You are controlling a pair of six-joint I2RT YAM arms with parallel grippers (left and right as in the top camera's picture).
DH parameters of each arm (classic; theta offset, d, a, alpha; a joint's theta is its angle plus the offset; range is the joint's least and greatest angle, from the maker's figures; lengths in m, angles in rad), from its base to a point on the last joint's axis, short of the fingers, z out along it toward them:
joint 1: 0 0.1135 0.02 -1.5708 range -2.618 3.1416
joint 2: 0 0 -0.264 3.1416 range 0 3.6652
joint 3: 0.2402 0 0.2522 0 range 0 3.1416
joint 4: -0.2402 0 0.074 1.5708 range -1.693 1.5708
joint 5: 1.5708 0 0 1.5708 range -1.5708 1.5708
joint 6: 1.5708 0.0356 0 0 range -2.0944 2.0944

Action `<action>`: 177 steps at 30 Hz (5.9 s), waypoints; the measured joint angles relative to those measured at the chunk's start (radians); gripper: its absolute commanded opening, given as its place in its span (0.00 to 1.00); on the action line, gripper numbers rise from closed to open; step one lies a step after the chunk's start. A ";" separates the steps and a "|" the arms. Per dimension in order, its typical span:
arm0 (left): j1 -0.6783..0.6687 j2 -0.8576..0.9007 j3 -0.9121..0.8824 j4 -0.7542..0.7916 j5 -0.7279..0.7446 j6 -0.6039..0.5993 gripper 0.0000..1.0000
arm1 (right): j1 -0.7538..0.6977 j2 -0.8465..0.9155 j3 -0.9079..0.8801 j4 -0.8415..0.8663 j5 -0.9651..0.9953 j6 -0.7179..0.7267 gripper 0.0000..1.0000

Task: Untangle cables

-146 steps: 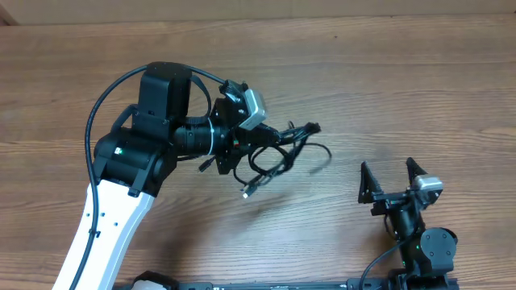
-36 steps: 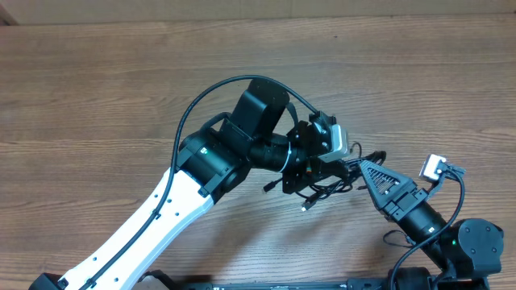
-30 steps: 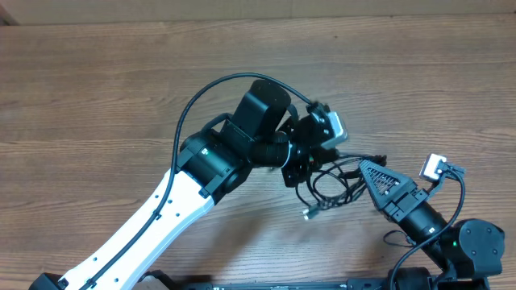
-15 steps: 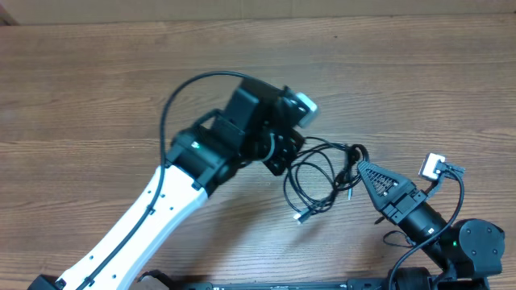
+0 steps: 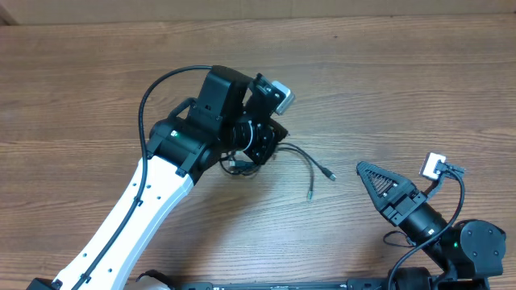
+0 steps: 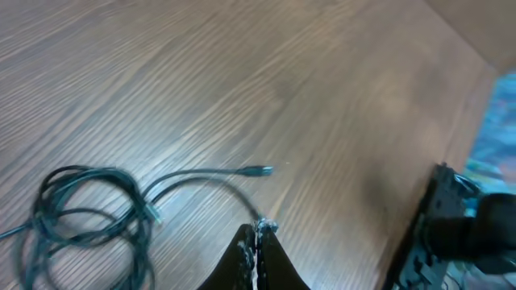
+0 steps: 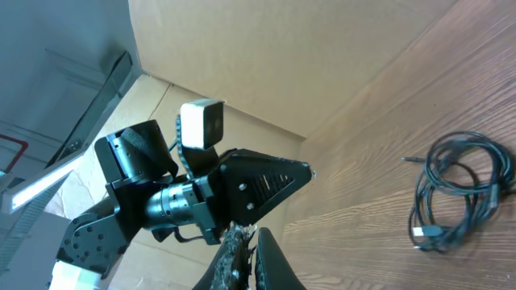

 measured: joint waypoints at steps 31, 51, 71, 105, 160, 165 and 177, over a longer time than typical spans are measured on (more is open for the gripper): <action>0.000 0.367 0.001 -0.010 -0.385 -0.205 0.86 | 0.000 0.000 0.001 -0.134 0.132 -0.099 1.00; 0.027 0.511 0.001 0.068 -0.539 -0.417 0.90 | 0.000 0.000 0.001 -0.175 0.202 -0.160 1.00; 0.027 0.590 0.001 0.151 -0.513 -0.446 0.54 | 0.000 0.000 0.001 -0.174 0.210 -0.171 1.00; 0.027 0.608 0.000 0.190 -0.505 -0.452 0.04 | 0.000 0.000 0.001 -0.175 0.211 -0.170 1.00; -0.105 0.079 0.017 0.287 0.248 0.210 0.04 | 0.000 0.000 0.001 -0.097 0.093 -0.393 0.63; -0.110 0.079 0.017 0.301 0.251 0.180 0.04 | 0.000 0.000 0.001 -0.094 0.083 -0.412 0.64; -0.151 0.079 0.017 0.307 0.256 0.124 0.04 | 0.000 0.000 0.001 -0.094 0.074 -0.426 0.43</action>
